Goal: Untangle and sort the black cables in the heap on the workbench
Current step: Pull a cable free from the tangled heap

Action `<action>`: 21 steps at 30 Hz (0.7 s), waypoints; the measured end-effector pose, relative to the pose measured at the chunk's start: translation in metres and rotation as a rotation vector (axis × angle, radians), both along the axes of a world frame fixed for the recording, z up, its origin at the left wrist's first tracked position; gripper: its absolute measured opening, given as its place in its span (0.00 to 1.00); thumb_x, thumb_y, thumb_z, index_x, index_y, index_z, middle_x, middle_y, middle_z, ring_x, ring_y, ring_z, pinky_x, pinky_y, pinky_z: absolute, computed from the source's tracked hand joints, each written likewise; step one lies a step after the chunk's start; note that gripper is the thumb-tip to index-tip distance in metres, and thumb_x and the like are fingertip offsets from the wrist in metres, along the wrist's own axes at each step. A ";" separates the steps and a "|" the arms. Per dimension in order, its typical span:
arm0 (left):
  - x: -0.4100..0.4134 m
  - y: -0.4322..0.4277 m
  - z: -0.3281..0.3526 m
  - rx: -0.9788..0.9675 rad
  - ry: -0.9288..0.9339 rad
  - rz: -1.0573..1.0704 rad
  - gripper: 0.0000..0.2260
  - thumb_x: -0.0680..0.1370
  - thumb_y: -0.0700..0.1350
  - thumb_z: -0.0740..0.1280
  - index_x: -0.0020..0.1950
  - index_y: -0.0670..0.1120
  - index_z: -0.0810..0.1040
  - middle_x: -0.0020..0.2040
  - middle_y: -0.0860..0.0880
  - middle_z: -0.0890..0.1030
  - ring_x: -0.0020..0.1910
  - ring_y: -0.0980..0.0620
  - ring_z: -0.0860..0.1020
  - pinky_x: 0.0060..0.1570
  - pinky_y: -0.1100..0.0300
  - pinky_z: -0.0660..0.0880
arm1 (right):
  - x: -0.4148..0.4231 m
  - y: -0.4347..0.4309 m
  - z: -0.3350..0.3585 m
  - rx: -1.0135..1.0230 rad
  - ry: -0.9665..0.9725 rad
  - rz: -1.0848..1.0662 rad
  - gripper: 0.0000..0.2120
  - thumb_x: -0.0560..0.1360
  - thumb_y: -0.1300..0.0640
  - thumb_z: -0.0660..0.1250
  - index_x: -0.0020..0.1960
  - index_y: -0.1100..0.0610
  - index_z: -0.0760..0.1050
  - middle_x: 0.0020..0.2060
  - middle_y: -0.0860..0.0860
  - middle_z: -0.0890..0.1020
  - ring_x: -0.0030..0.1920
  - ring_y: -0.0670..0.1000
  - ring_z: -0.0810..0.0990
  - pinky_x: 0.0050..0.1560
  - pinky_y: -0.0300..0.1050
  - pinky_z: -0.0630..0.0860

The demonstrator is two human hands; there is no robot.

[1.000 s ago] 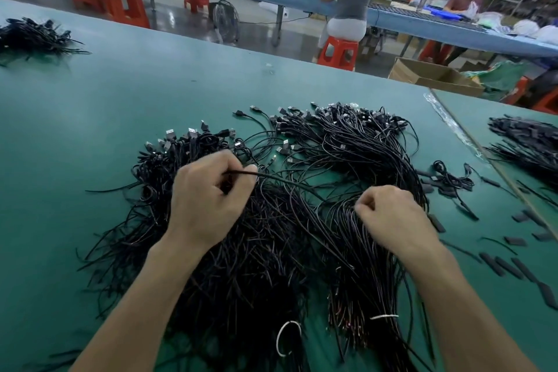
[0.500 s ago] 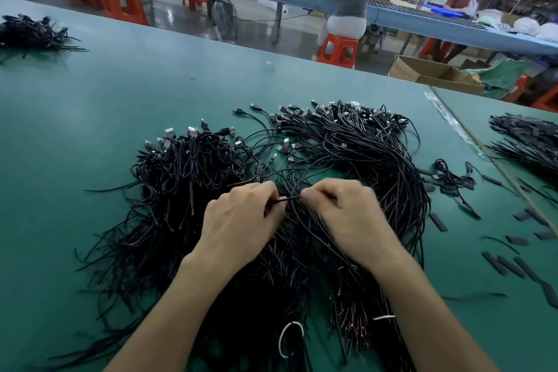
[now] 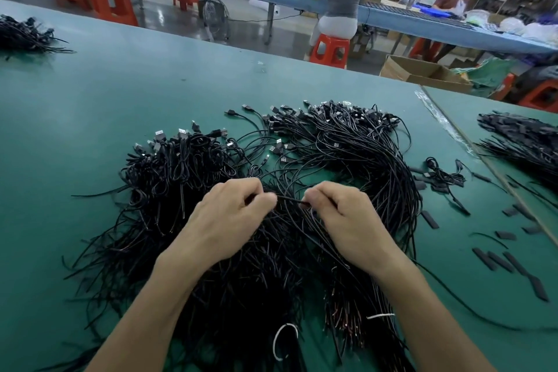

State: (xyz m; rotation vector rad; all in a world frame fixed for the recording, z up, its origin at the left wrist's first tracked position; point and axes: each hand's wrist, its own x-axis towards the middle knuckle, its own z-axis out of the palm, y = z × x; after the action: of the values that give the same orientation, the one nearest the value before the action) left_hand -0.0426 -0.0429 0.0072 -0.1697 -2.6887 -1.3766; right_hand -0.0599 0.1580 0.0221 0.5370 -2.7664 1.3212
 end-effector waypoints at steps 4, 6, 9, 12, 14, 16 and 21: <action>0.005 -0.004 0.012 0.371 -0.252 -0.400 0.25 0.81 0.64 0.56 0.30 0.48 0.66 0.27 0.53 0.62 0.26 0.53 0.59 0.28 0.62 0.60 | -0.002 -0.008 0.013 -0.225 0.023 -0.006 0.17 0.77 0.40 0.60 0.42 0.52 0.78 0.26 0.48 0.71 0.25 0.42 0.62 0.25 0.41 0.60; 0.013 -0.005 0.016 0.582 -0.361 -0.634 0.24 0.82 0.61 0.58 0.32 0.48 0.71 0.27 0.51 0.63 0.26 0.52 0.58 0.25 0.61 0.57 | -0.001 -0.015 0.016 -0.314 -0.014 0.018 0.16 0.75 0.41 0.63 0.40 0.53 0.77 0.25 0.45 0.68 0.25 0.42 0.61 0.24 0.37 0.60; 0.016 0.002 0.020 0.889 -0.338 -0.712 0.20 0.81 0.59 0.62 0.36 0.48 0.78 0.26 0.54 0.62 0.23 0.55 0.57 0.23 0.66 0.58 | 0.005 -0.027 0.013 -0.297 -0.059 0.067 0.18 0.75 0.40 0.63 0.39 0.53 0.76 0.28 0.56 0.73 0.29 0.54 0.67 0.28 0.53 0.69; 0.008 0.013 0.016 1.229 -0.227 -0.479 0.18 0.81 0.56 0.61 0.39 0.47 0.82 0.25 0.56 0.65 0.22 0.60 0.61 0.20 0.69 0.61 | 0.011 -0.035 0.006 -0.206 -0.074 0.069 0.17 0.81 0.47 0.62 0.37 0.53 0.74 0.27 0.48 0.72 0.30 0.50 0.67 0.31 0.53 0.67; -0.001 0.017 0.009 1.342 -0.102 -0.279 0.18 0.80 0.53 0.59 0.42 0.46 0.85 0.27 0.54 0.70 0.24 0.59 0.67 0.21 0.68 0.66 | 0.015 -0.037 0.003 -0.075 -0.085 0.094 0.17 0.82 0.53 0.62 0.34 0.50 0.73 0.25 0.42 0.71 0.27 0.42 0.65 0.29 0.42 0.64; -0.008 0.018 0.000 1.324 0.018 -0.125 0.18 0.80 0.53 0.59 0.46 0.45 0.86 0.33 0.50 0.78 0.31 0.56 0.77 0.29 0.65 0.75 | 0.020 -0.036 0.002 0.041 -0.114 0.155 0.15 0.82 0.53 0.62 0.38 0.52 0.78 0.24 0.43 0.72 0.25 0.43 0.66 0.26 0.37 0.63; -0.012 0.012 -0.014 0.743 0.200 -0.021 0.17 0.81 0.52 0.57 0.54 0.45 0.83 0.47 0.46 0.85 0.50 0.48 0.84 0.51 0.57 0.81 | 0.027 -0.031 0.015 0.089 -0.089 0.256 0.12 0.81 0.54 0.64 0.41 0.56 0.78 0.30 0.46 0.76 0.29 0.42 0.72 0.31 0.35 0.68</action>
State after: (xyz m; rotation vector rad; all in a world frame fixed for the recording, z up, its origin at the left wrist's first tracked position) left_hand -0.0548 -0.0307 -0.0072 -0.2413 -1.8653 -2.1128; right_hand -0.0333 0.1272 0.0367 0.8847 -2.9192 1.2992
